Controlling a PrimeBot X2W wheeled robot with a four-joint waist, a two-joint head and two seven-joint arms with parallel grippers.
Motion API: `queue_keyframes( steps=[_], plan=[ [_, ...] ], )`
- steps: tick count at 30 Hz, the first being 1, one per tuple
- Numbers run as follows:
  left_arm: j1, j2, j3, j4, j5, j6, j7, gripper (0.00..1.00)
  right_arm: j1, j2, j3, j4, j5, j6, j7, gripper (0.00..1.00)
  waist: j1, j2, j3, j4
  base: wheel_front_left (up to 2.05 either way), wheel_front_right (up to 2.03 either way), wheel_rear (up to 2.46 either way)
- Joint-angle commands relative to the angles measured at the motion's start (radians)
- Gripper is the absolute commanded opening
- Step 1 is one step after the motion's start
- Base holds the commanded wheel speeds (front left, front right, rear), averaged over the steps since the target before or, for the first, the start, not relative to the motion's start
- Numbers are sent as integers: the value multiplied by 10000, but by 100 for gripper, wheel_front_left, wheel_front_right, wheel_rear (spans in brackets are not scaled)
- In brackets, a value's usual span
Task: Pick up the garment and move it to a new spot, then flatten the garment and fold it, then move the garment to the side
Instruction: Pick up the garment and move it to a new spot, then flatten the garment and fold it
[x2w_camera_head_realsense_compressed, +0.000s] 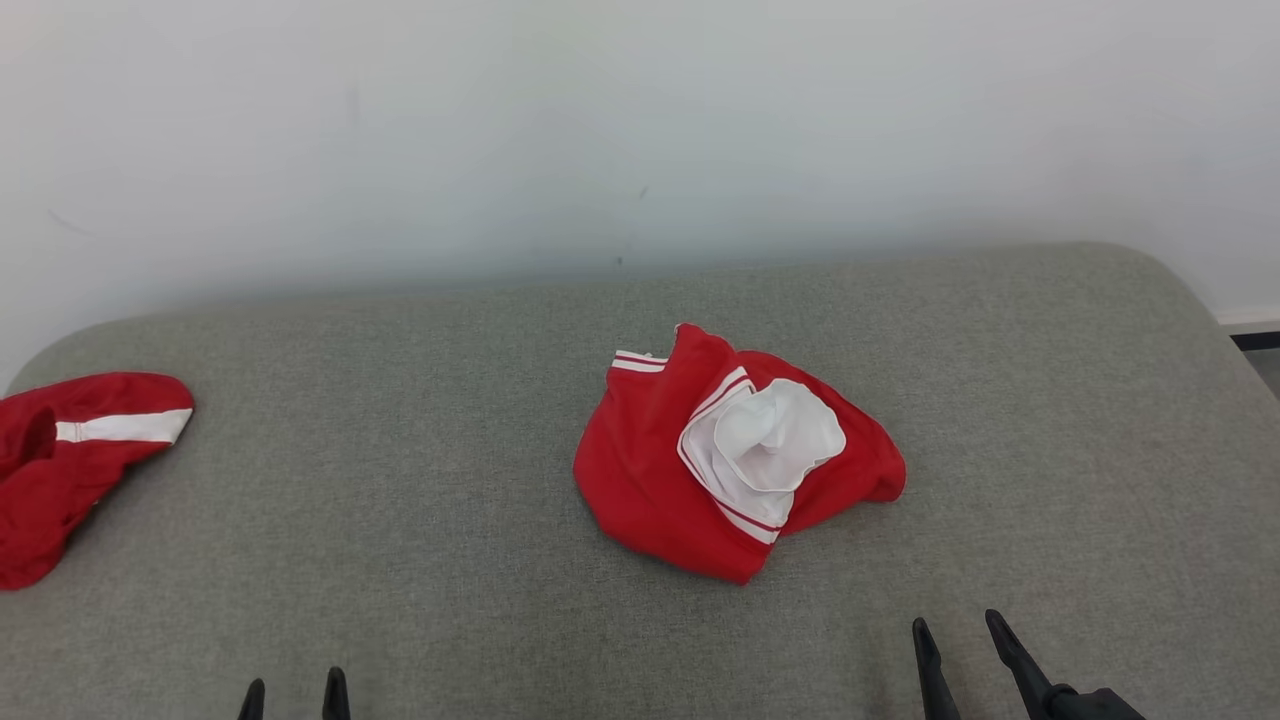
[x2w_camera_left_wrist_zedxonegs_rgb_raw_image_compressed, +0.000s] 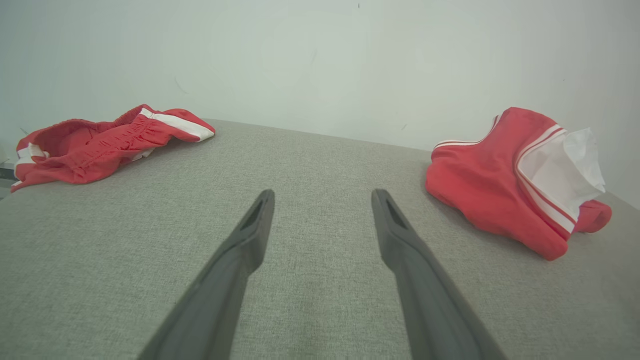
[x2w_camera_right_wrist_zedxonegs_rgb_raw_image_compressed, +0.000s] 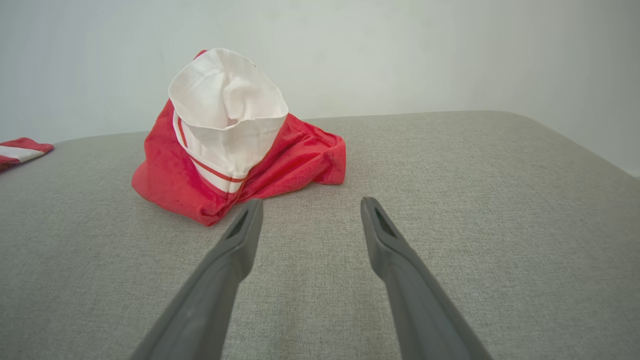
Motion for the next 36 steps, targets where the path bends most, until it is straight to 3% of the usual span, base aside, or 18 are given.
queue_keyframes(
  steps=[1, 29, 36],
  plan=[
    [132, -32, -89, -28, -110, -10, -33, 100, 96, -17, -20, 0, -45, -23, -4, 100, 1, 0, -21, 42, 0, 0, 0],
    [238, 16, -158, 273, -235, -17, -34, 100, 37, -17, 241, -23, 169, -23, -4, 100, 1, 0, 31, -156, 0, 0, 0],
    [-474, 346, -1006, 534, -116, -17, -34, 100, -71, -19, 312, 31, 155, -25, -4, 100, 1, 0, 105, -415, 0, 0, 0]
  ],
)
